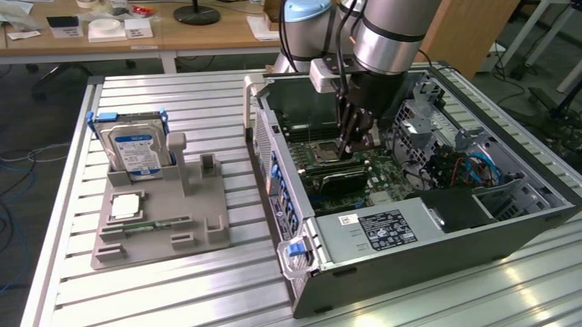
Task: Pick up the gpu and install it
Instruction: 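Press down on the gpu until it lock into place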
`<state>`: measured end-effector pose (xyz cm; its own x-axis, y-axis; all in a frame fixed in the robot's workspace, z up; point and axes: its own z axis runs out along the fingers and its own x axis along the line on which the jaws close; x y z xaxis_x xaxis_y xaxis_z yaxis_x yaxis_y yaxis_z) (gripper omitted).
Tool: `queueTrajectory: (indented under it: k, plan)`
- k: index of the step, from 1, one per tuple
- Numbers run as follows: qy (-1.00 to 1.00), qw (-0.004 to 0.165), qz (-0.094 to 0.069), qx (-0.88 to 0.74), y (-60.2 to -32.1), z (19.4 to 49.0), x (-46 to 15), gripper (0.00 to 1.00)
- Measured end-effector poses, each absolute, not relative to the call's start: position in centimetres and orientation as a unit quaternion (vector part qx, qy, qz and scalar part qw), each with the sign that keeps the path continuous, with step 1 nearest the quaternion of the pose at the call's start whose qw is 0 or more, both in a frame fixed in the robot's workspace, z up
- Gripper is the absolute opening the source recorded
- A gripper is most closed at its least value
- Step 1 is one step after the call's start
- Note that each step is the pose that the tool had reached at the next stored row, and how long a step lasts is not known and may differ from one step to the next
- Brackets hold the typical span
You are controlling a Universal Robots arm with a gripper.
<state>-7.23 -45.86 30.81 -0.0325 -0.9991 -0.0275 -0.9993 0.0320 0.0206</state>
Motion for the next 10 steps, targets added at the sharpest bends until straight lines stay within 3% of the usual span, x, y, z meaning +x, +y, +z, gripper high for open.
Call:
queueTrajectory:
  k: [10]
  plan:
    - [0.718, 0.003, 0.017, -0.696, -45.86, 30.41, -7.23, 0.11]
